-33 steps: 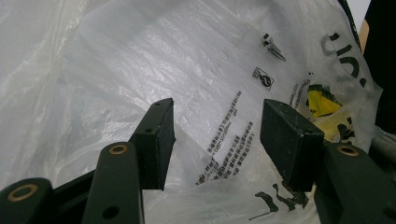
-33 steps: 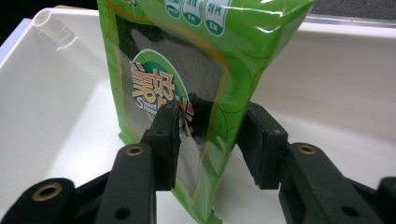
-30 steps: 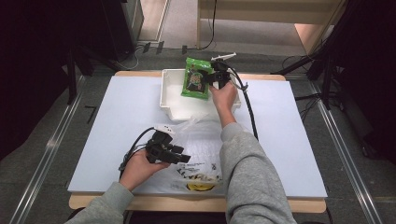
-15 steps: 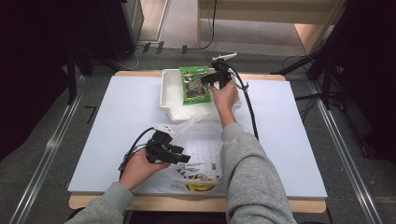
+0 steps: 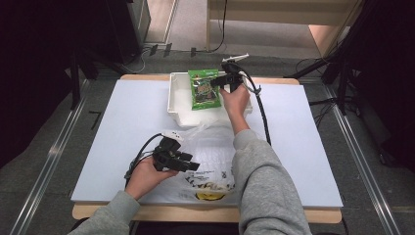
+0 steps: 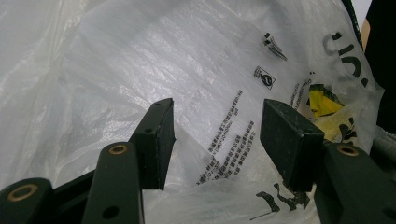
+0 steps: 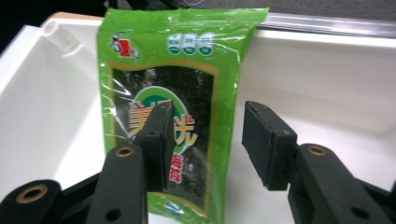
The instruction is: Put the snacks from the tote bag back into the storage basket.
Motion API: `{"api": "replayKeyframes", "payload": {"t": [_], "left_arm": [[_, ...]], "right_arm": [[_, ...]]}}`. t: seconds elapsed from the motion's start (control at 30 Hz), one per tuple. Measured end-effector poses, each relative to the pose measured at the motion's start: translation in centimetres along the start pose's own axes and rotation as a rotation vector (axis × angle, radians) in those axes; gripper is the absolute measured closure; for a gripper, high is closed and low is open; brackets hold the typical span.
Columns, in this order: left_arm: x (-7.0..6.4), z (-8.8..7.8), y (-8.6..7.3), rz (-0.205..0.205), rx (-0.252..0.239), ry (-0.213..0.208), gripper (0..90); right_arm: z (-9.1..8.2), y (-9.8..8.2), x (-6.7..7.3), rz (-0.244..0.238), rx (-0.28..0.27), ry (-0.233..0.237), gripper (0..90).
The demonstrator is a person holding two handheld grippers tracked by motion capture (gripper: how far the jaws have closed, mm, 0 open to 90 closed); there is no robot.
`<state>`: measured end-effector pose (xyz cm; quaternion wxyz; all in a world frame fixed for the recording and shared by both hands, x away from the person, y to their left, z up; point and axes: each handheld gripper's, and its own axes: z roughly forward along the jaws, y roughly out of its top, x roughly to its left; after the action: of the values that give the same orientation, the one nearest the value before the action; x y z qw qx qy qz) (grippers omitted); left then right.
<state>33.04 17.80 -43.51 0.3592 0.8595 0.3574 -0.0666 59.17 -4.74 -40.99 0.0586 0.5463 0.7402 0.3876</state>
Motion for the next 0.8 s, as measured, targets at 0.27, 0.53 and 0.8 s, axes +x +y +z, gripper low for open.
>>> {"api": "replayKeyframes", "payload": {"t": [0.27, 0.53, 0.8], "left_arm": [[0.0, 0.0, 0.0, 0.001, 0.003, 0.001, 45.5], [0.1, 0.0, 0.1, 0.000, 0.003, 0.005, 45.5], [0.1, 0.0, 0.1, -0.003, 0.002, 0.003, 45.4]], "right_arm": [[-0.9, 0.0, 0.4, -0.020, 0.001, 0.004, 54.4], [-2.1, -0.2, 0.6, -0.031, -0.001, 0.013, 54.0], [-2.9, -0.9, 0.7, -0.051, 0.002, 0.016, 53.6]]}}
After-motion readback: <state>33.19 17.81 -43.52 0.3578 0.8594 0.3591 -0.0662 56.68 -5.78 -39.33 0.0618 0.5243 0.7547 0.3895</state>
